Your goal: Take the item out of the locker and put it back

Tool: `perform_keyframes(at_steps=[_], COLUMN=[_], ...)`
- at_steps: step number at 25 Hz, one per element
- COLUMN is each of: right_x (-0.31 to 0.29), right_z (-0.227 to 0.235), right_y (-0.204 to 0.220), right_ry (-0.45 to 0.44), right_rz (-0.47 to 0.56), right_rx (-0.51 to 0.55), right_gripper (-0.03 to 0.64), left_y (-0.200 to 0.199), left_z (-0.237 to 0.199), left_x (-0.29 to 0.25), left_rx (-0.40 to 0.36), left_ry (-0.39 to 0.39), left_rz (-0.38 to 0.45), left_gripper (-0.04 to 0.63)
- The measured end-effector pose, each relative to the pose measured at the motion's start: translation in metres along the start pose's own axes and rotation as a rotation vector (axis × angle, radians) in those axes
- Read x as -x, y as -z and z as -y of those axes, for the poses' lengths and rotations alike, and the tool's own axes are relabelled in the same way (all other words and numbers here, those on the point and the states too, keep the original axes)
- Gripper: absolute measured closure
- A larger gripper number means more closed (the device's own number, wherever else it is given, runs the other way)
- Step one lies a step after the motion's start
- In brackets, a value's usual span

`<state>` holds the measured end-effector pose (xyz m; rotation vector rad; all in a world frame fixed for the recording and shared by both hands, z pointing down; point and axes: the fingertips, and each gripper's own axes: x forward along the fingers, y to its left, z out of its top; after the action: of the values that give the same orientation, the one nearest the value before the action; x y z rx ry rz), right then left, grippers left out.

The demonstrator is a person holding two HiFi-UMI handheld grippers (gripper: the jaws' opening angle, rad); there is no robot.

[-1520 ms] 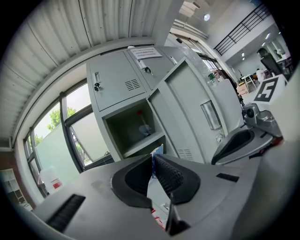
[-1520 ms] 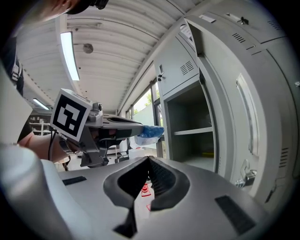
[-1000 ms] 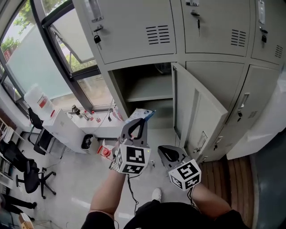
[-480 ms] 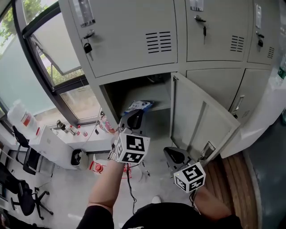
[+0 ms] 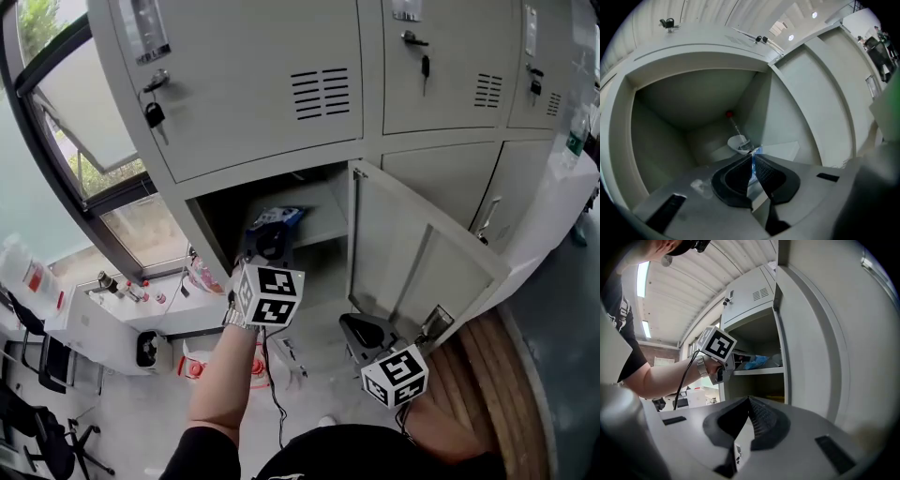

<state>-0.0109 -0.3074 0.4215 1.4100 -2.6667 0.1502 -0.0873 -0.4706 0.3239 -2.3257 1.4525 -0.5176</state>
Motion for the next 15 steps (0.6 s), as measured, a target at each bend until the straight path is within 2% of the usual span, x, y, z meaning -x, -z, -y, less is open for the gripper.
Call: perform_keyframes(at_steps=[11,15], right_x=[-0.010,-0.015], right_z=[0.010,0.010], right_y=[0.000,-0.001], right_ry=[0.026,0.022], right_rz=[-0.011,-0.014], right_rx=[-0.005,-0.004], right_gripper=[0.565,0.565], left_y=[0.017,0.016], left_z=[-0.007,-0.006], left_x=[-0.024,-0.026], left_rx=[0.055,0.043], left_ry=[0.030,0.033], left_rz=[-0.033,-0.038], left_gripper=[0.568,0.566])
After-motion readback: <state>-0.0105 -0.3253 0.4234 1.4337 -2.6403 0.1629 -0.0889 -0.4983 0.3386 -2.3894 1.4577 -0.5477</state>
